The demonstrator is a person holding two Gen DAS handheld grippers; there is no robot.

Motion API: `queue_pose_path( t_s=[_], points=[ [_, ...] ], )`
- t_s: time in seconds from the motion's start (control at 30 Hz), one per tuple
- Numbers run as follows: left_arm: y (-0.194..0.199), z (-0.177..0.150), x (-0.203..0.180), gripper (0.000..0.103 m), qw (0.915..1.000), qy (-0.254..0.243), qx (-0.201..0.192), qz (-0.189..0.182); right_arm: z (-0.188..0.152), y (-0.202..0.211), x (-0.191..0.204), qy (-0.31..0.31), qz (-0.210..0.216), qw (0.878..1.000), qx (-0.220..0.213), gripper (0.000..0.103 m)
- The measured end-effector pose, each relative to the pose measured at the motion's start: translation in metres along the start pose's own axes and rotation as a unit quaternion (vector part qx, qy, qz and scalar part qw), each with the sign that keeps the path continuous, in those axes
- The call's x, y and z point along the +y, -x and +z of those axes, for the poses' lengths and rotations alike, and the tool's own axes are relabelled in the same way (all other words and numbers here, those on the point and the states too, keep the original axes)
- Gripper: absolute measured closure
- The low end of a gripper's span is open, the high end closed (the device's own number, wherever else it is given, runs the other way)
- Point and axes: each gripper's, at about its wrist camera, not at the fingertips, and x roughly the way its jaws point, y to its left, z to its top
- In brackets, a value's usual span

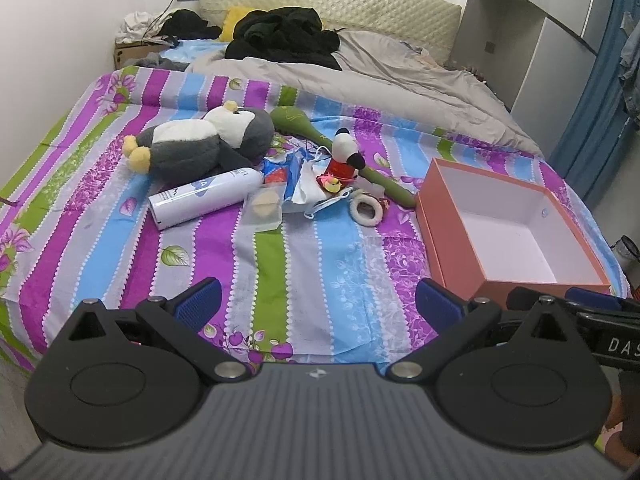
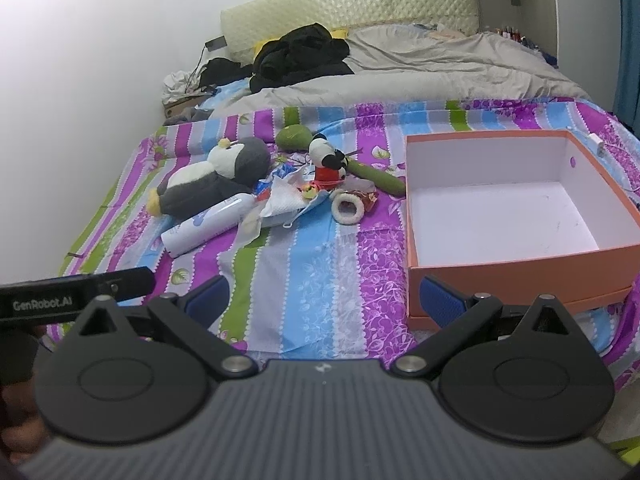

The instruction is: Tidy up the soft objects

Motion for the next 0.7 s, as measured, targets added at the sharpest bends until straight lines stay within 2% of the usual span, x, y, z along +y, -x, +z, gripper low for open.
queue_pose_path(
  t_s=[0.53,0.7],
  points=[
    [-0.054,0.012,0.019,0.0,0.9987,0.03,0.04,0.005,0.023,-0.041,-0.002,0.003,-0.005,0.999,0.032,0.0],
    [-0.078,0.02,0.026,0.0,0.9979,0.035,0.054,0.003,0.031,-0.06,0.004,0.011,0.008,0.999,0.045,0.0]
  ],
)
